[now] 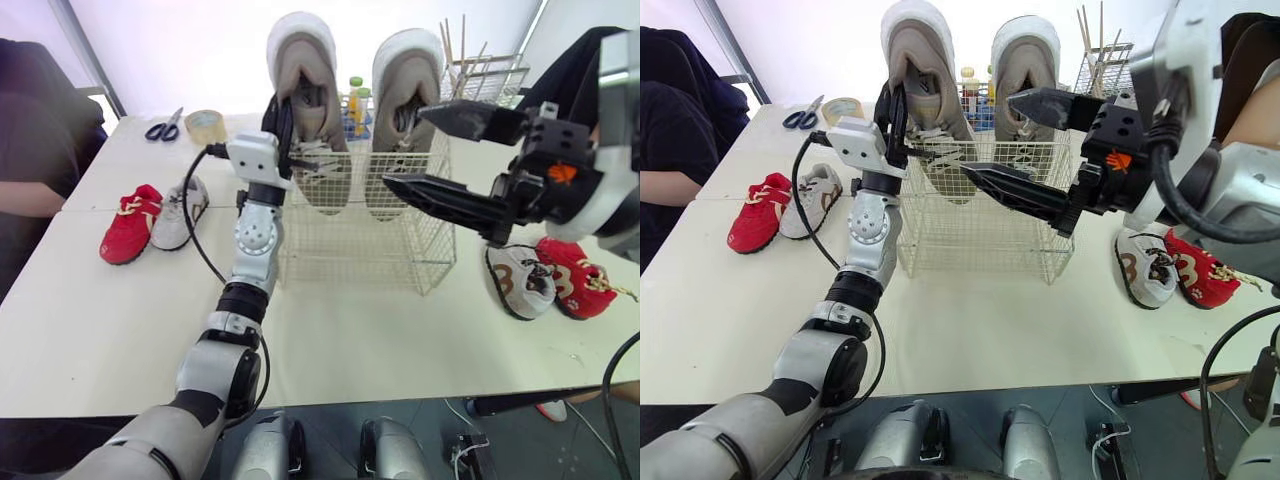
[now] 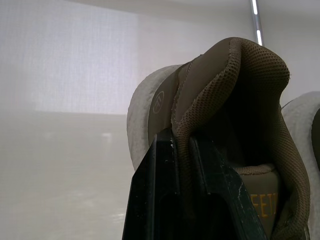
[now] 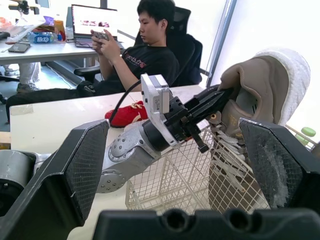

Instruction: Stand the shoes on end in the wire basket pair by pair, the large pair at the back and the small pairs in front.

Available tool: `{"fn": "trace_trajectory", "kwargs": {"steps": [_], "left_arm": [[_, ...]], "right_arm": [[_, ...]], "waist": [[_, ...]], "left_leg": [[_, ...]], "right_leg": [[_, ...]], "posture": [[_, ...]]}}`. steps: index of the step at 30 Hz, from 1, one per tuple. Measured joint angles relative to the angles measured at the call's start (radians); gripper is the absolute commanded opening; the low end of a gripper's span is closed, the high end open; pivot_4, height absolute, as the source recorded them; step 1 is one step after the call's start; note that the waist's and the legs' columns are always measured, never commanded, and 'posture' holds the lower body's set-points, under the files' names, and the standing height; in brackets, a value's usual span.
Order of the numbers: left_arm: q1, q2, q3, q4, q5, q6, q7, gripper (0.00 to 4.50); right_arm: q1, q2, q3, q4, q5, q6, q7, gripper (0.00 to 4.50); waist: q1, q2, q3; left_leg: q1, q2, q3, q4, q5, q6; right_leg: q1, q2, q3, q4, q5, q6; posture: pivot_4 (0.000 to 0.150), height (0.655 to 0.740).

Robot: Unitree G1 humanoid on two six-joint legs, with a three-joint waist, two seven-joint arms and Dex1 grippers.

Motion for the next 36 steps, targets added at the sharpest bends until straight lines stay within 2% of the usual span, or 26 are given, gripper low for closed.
{"fn": "trace_trajectory", "kwargs": {"steps": [1, 3, 7, 10, 12, 14, 21, 27, 29, 33, 36], "left_arm": [[0.009, 0.000, -0.002, -0.004, 0.000, 0.015, -0.006, 1.18], [0.047, 0.011, -0.005, -0.014, -0.001, 0.032, -0.019, 2.14], [0.088, 0.025, -0.012, -0.032, 0.003, 0.045, -0.037, 4.22], [0.091, 0.033, -0.019, -0.083, -0.008, 0.085, -0.068, 4.22], [0.098, 0.037, -0.019, -0.170, -0.051, 0.138, -0.105, 4.22], [0.108, 0.049, -0.017, -0.247, -0.092, 0.187, -0.133, 4.22], [0.186, 0.193, -0.008, -0.664, -0.359, 0.585, -0.276, 4.22], [0.247, 0.464, 0.043, -0.966, -0.662, 1.037, -0.394, 4.22], [0.256, 0.544, 0.069, -0.997, -0.757, 1.161, -0.432, 4.22], [0.286, 0.793, 0.131, -0.996, -1.008, 1.481, -0.598, 4.22], [0.286, 0.850, 0.143, -1.001, -1.094, 1.583, -0.690, 4.22]], "right_arm": [[0.002, -0.002, 0.000, 0.000, 0.000, -0.001, 0.001, 4.50], [0.008, -0.004, 0.000, 0.000, 0.000, -0.003, 0.004, 4.50], [0.009, -0.007, 0.000, 0.000, 0.000, -0.005, 0.011, 4.50], [0.009, -0.009, 0.000, 0.000, 0.000, -0.005, 0.019, 4.50], [0.010, -0.014, 0.000, 0.001, -0.001, -0.005, 0.022, 4.50], [0.017, -0.014, 0.000, 0.002, -0.002, -0.005, 0.024, 4.50], [0.028, -0.018, 0.002, 0.012, -0.019, -0.005, 0.043, 4.50], [0.051, -0.025, 0.010, 0.052, -0.083, -0.005, 0.079, 4.50], [0.071, -0.031, 0.010, 0.072, -0.114, -0.005, 0.101, 4.50], [0.211, -0.088, -0.057, 0.160, -0.221, 0.018, 0.116, 4.50], [0.279, -0.099, -0.114, 0.174, -0.264, 0.061, 0.061, 4.50]], "waist": [[0.001, 0.000, 0.000], [0.003, 0.000, 0.000], [0.012, -0.006, 0.004], [0.016, -0.011, 0.007], [0.017, -0.011, 0.007], [0.017, -0.011, 0.008], [0.006, -0.010, 0.010], [0.000, -0.009, 0.011], [0.002, -0.009, 0.012], [0.003, -0.009, 0.016], [0.004, -0.008, 0.018]], "left_leg": [[0.000, 0.000, 0.000, 0.000, 0.000, 0.000], [0.000, 0.000, 0.000, 0.000, 0.000, 0.000], [-0.002, 0.000, -0.001, 0.001, 0.000, 0.000], [-0.007, 0.000, -0.001, 0.001, 0.000, 0.000], [-0.018, 0.000, -0.001, 0.002, 0.000, 0.000], [-0.020, 0.000, -0.001, 0.002, 0.003, -0.004], [-0.020, 0.001, 0.000, 0.001, 0.001, -0.001], [-0.019, 0.000, 0.000, 0.001, 0.002, -0.002], [-0.019, 0.000, -0.001, 0.001, 0.002, -0.003], [-0.019, -0.001, 0.001, 0.001, 0.005, -0.008], [-0.019, -0.001, 0.001, 0.001, 0.005, -0.009]], "right_leg": [[0.000, 0.000, 0.000, 0.000, 0.000, 0.000], [0.000, 0.000, 0.000, 0.000, -0.001, -0.001], [-0.004, -0.001, -0.001, -0.002, -0.001, -0.002], [-0.004, -0.001, 0.000, -0.004, 0.000, -0.003], [-0.015, -0.002, 0.001, -0.003, 0.004, 0.001], [-0.018, -0.001, 0.000, -0.001, 0.006, 0.001], [-0.018, 0.001, -0.002, -0.001, 0.005, 0.001], [-0.017, 0.002, -0.001, -0.001, 0.005, 0.001], [-0.017, 0.003, -0.001, 0.000, 0.005, 0.002], [-0.017, 0.003, 0.000, 0.000, 0.003, 0.004], [-0.017, 0.003, 0.000, 0.000, 0.003, 0.004]], "posture": [[0.150, 0.7400], [0.150, 0.7400], [0.150, 0.7400], [0.150, 0.7400], [0.150, 0.7400], [0.150, 0.7400], [0.150, 0.7400], [0.150, 0.7400], [0.150, 0.7400], [0.150, 0.7400], [0.150, 0.7400]]}}
